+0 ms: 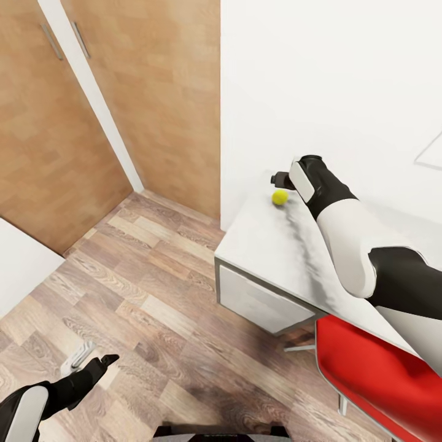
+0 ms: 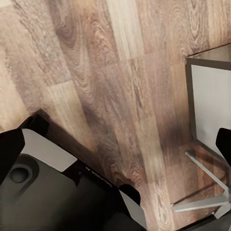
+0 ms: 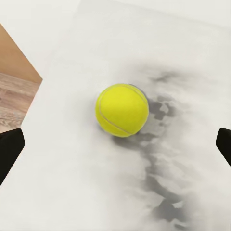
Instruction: Put all the toys in the child's room - the three board games (two on the bed and one on the table), the two jigsaw puzzles on the table, and the tennis ball on the table - inside the toy box on the table in the child's room.
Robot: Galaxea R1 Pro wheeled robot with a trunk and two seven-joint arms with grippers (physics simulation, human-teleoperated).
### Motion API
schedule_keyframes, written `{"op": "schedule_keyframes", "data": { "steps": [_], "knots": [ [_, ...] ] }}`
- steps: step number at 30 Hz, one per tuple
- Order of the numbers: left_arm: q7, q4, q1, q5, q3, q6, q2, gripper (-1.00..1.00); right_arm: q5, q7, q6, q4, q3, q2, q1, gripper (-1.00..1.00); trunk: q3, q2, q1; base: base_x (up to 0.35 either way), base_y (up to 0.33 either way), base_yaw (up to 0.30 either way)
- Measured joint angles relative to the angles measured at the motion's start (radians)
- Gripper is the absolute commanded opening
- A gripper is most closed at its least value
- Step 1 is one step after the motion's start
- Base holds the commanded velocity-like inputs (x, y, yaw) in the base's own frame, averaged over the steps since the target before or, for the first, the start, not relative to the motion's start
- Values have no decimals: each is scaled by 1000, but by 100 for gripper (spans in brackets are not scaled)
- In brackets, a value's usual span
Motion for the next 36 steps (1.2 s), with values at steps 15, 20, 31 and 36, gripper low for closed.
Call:
{"op": "schedule_keyframes", "data": {
  "steps": [15, 20, 31, 36],
  "knots": [
    [0, 25, -1, 0, 1, -13, 0, 100, 6, 0, 1, 3, 2, 3, -9, 100, -25, 0, 0, 0, 0, 65],
    [-1, 28, -1, 0, 1, -14, 0, 100, 6, 0, 1, 3, 1, 1, -14, 100, -33, 0, 0, 0, 0, 68],
    [-1, 30, -1, 0, 1, -14, 1, 100, 6, -10, 1, 1, 2, -4, -48, 100, -51, 0, 0, 0, 0, 73],
    [-1, 31, -1, 0, 1, -14, 1, 100, 7, -13, 1, -2, 1, -22, -66, 100, -59, 0, 0, 0, 0, 76]
  ]
}}
